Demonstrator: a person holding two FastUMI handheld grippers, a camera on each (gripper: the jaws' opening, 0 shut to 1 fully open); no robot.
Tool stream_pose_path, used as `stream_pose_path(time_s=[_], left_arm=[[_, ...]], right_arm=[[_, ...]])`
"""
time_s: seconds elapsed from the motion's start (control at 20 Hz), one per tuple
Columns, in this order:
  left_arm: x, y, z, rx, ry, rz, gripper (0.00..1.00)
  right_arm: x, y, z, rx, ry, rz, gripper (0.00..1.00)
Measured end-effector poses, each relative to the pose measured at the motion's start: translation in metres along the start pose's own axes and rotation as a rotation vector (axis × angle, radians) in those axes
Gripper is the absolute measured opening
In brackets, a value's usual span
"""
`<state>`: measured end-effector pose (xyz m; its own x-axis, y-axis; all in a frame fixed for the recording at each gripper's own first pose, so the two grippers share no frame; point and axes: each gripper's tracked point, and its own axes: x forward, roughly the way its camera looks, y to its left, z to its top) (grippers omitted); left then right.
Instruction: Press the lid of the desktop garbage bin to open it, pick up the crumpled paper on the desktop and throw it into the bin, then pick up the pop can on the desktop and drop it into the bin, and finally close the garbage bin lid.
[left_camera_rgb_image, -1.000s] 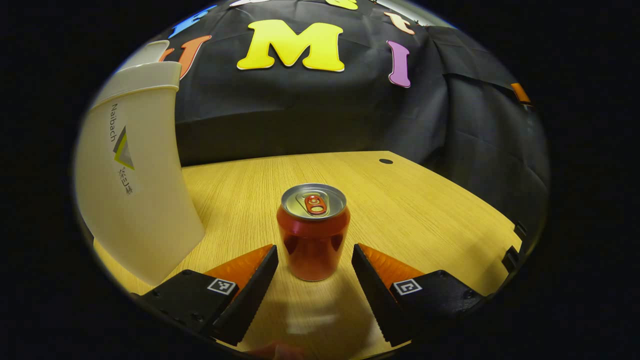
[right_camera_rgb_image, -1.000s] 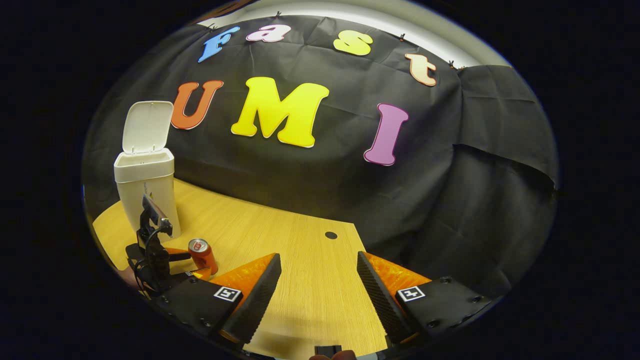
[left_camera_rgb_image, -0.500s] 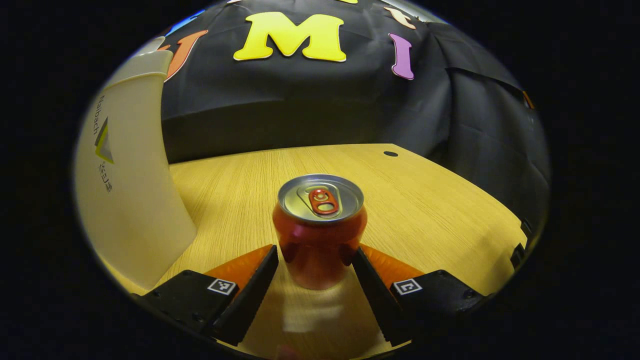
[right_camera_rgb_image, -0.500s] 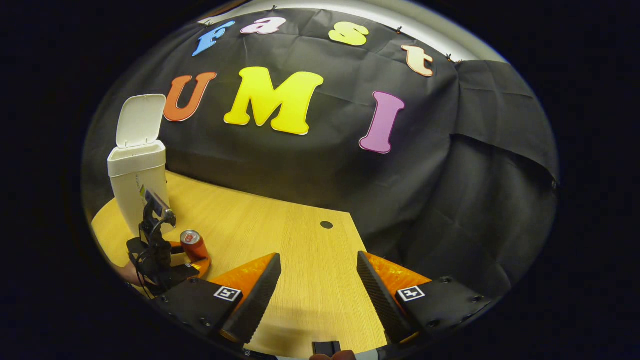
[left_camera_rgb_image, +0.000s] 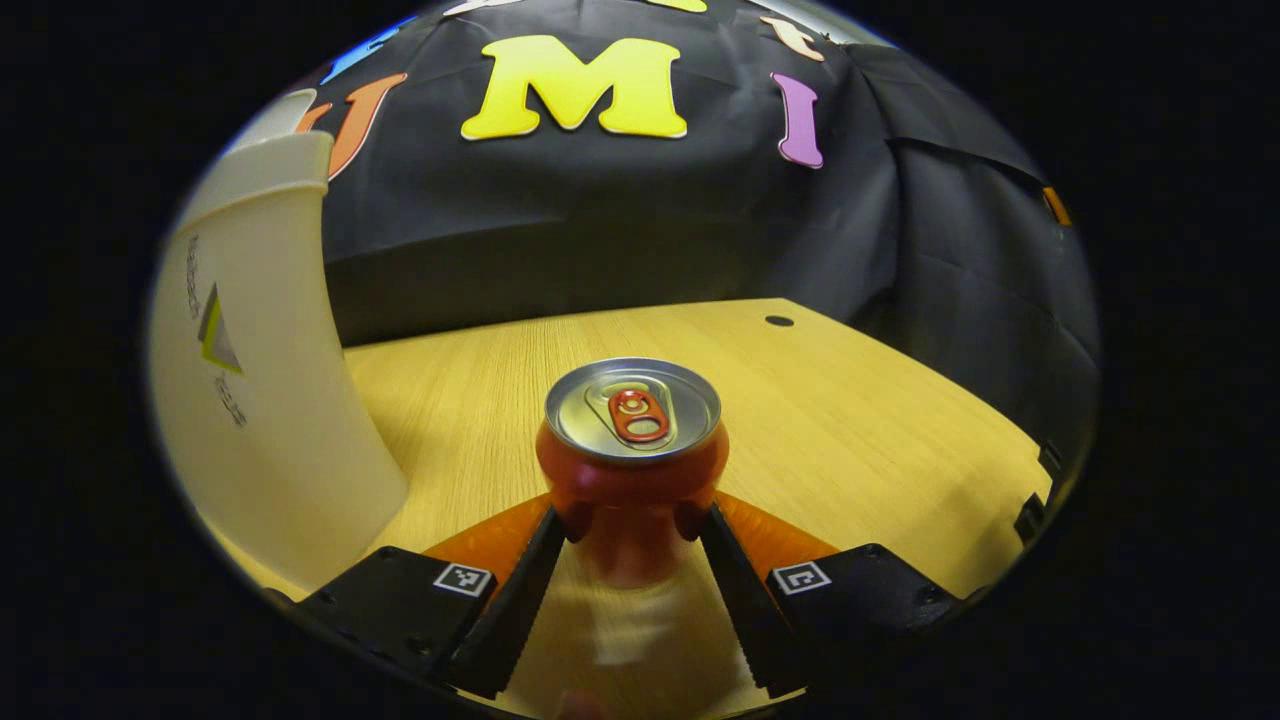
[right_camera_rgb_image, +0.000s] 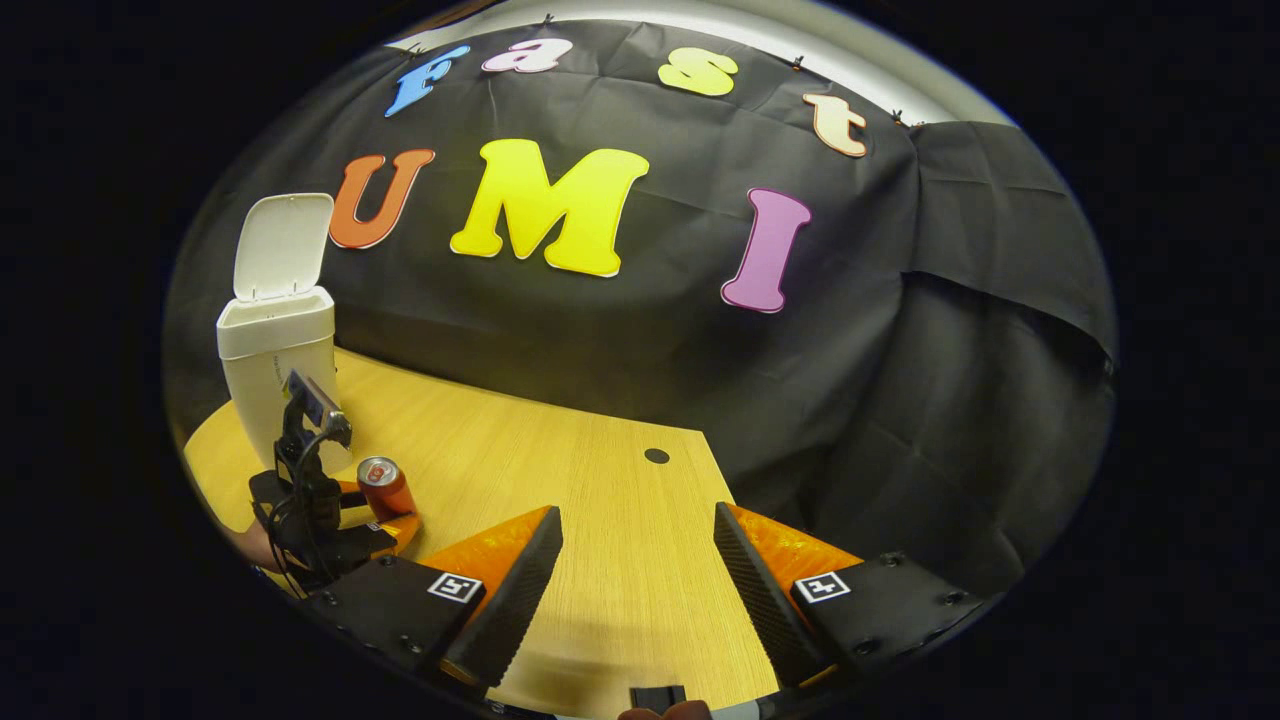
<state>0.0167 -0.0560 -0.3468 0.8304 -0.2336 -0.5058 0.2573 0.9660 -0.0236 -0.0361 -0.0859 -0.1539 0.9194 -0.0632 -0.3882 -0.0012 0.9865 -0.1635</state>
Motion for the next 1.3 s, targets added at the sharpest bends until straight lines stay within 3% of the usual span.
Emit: stream_pose_path(time_s=[0.5,0.75,1.0,1.3], left_arm=[[-0.076,0.021,0.159,-0.047,-0.166,0.075,0.86],[-0.106,0.083,0.234,-0.028,-0.262,0.222,0.86],[-0.128,0.158,0.263,-0.040,-0.295,0.384,0.85],[-0.142,0.239,0.241,-0.071,-0.235,0.537,0.85]], right_arm=[[-0.006,0.017,0.032,0.068,-0.078,0.057,0.97],[-0.003,0.016,0.048,0.116,-0.112,0.080,0.97],[0.010,0.020,0.062,0.133,-0.122,0.111,0.97],[0.024,0.037,0.075,0.143,-0.116,0.163,0.97]])
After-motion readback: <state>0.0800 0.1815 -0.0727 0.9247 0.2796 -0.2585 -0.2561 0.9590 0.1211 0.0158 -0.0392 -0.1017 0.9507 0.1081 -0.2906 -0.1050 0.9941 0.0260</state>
